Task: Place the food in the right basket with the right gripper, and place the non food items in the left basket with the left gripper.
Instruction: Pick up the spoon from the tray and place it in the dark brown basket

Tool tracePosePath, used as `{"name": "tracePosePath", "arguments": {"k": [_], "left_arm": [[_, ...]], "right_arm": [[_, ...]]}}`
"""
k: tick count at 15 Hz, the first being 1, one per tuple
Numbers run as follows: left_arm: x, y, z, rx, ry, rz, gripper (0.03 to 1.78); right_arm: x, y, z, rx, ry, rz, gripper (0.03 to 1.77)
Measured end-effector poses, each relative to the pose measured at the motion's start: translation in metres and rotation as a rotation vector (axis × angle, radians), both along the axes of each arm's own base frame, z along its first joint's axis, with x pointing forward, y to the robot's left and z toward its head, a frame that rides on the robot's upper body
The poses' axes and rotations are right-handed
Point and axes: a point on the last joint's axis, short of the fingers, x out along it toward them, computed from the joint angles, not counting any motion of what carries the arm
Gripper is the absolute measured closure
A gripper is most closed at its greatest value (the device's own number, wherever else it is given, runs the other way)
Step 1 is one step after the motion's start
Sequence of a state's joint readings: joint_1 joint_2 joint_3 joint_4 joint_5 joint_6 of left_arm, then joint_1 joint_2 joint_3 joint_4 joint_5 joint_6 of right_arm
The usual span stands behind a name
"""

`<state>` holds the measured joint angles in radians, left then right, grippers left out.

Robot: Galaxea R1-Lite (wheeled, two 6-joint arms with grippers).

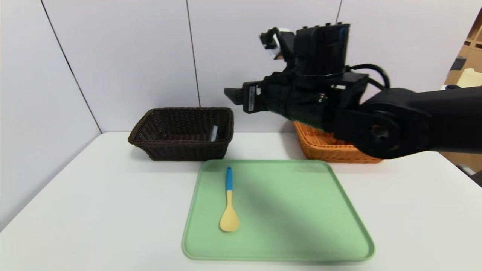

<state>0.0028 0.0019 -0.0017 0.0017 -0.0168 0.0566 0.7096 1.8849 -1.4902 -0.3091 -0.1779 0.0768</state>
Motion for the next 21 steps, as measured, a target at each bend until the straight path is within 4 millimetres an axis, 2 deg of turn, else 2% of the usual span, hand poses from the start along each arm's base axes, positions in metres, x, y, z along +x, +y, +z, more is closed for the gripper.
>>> {"name": "tracePosePath", "arguments": {"k": [3, 7, 11, 13, 16, 21], "left_arm": [[0.000, 0.000, 0.000, 0.000, 0.000, 0.000, 0.12], [0.000, 0.000, 0.000, 0.000, 0.000, 0.000, 0.12], [0.000, 0.000, 0.000, 0.000, 0.000, 0.001, 0.12], [0.000, 0.000, 0.000, 0.000, 0.000, 0.000, 0.12], [0.000, 0.000, 0.000, 0.000, 0.000, 0.000, 0.12], [0.000, 0.000, 0.000, 0.000, 0.000, 0.000, 0.12]], "right_arm": [[-0.041, -0.045, 0.018, 0.003, -0.008, -0.021, 0.14], [-0.097, -0.110, 0.030, -0.015, -0.002, -0.074, 0.12], [-0.150, -0.178, 0.028, -0.085, 0.029, -0.196, 0.11], [-0.177, -0.205, 0.014, -0.135, 0.044, -0.280, 0.11], [-0.215, -0.230, -0.021, -0.183, 0.052, -0.368, 0.11], [-0.264, -0.244, -0.074, -0.185, 0.019, -0.431, 0.11]]}}
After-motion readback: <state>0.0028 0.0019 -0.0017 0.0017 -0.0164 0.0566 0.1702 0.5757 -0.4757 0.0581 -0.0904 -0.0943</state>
